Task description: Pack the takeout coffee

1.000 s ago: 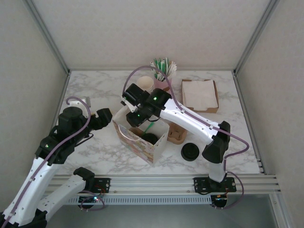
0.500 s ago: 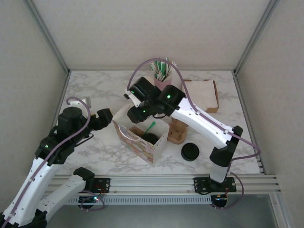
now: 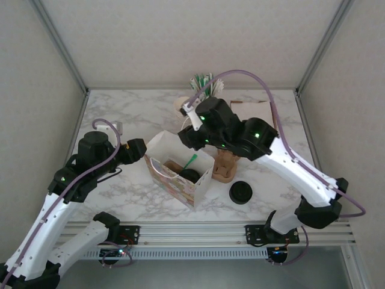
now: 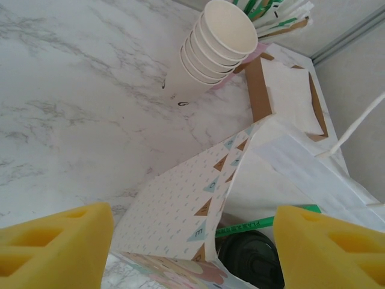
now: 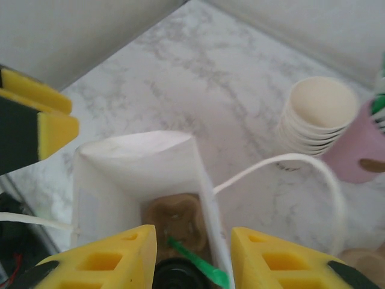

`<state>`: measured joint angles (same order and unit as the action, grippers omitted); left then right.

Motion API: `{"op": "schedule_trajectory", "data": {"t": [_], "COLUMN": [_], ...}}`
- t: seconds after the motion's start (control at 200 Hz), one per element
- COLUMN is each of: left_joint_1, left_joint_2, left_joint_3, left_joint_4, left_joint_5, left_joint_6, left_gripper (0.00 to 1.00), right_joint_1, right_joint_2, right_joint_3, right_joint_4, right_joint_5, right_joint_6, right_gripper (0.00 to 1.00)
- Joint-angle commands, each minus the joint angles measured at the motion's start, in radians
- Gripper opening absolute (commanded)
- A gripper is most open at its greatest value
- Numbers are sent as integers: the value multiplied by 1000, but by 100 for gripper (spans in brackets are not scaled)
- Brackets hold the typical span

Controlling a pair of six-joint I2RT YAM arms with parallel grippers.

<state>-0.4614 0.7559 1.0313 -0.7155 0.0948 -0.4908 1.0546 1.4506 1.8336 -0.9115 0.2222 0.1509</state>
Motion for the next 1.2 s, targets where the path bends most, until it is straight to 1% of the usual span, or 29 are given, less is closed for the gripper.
{"op": "schedule_trajectory", "data": {"t": [0.0, 0.19, 0.26, 0.325, 0.435, 0.561, 0.586, 0.611, 0.701, 0.761, 0.856, 0.941, 1.001, 1.196], "left_joint_1": [-8, -8, -9, -8, -8, -7, -8, -8, -8, -7, -8, -9, -8, -8], "left_joint_2": [-10, -23, -23, -24, -29, -30, -30, -30, -29, -29, -32, -35, -36, -38], "left_joint_3": [18, 17, 24, 28, 26, 21, 21, 21, 24, 26, 26, 24, 23, 35], "left_joint_4": [6, 7, 4, 0, -5, -8, -7, -8, -13, -19, -25, -29, -30, -46], "left_joint_5": [18, 6, 7, 6, -1, -5, -4, -5, -8, -10, -11, -12, -17, -17], "left_joint_6": [24, 19, 18, 17, 18, 19, 21, 21, 29, 31, 38, 42, 47, 50], "left_gripper": [68, 66, 66, 66, 65, 65, 65, 65, 64, 65, 65, 65, 65, 65], "right_joint_1": [9, 0, -20, -51, -147, -294, -303, -350, -439, -496, -588, -667, -713, -833], "right_joint_2": [-92, -200, -218, -232, -251, -269, -269, -272, -261, -237, -179, -97, -21, 228], "right_joint_3": [-78, -188, -205, -222, -248, -289, -303, -314, -342, -350, -353, -347, -335, -268], "right_joint_4": [144, 239, 247, 256, 257, 277, 290, 301, 329, 332, 330, 318, 304, 281], "right_joint_5": [178, 326, 365, 382, 371, 308, 303, 305, 286, 270, 238, 206, 183, 33], "right_joint_6": [-10, -20, -24, -25, -7, 57, 66, 76, 97, 106, 118, 135, 151, 202], "right_gripper": [39, 42, 42, 44, 45, 46, 47, 49, 57, 61, 62, 63, 62, 61]}}
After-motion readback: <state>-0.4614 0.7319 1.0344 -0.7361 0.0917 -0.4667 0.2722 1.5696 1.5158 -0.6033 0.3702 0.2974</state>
